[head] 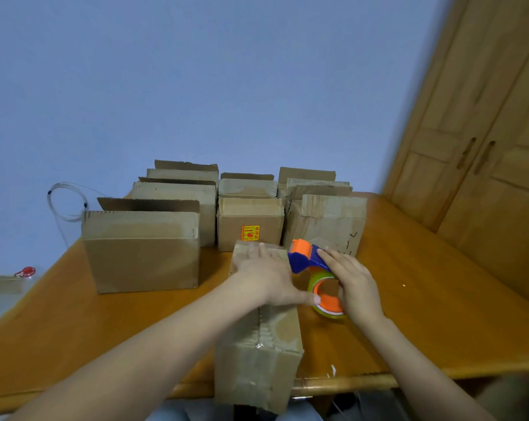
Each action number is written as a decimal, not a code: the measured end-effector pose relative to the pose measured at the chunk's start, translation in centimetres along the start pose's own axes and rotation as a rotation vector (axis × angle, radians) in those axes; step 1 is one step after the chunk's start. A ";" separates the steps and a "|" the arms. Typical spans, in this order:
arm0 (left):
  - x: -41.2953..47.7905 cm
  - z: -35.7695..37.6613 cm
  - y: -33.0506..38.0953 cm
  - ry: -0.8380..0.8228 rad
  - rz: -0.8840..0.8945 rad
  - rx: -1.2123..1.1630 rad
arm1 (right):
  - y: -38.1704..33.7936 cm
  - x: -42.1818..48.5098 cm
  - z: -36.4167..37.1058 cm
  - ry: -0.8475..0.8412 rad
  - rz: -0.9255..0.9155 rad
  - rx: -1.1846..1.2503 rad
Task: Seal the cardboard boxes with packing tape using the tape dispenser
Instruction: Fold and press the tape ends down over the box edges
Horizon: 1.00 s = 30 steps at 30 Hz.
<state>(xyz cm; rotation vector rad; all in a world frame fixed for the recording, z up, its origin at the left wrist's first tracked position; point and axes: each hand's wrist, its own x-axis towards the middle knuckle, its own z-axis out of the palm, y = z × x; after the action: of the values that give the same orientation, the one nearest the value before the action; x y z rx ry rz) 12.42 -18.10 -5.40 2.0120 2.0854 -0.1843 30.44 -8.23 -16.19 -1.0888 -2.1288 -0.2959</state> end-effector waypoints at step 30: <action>-0.7 2.2 -5.4 0.138 0.207 0.122 | -8.6 -5.4 -1.3 -0.029 0.150 0.062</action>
<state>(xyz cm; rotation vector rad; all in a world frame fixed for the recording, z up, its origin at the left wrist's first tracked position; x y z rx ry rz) 7.19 -19.60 -7.76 2.3591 1.9678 -0.1412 26.53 -17.53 -17.99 -1.2151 -2.0542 -0.1439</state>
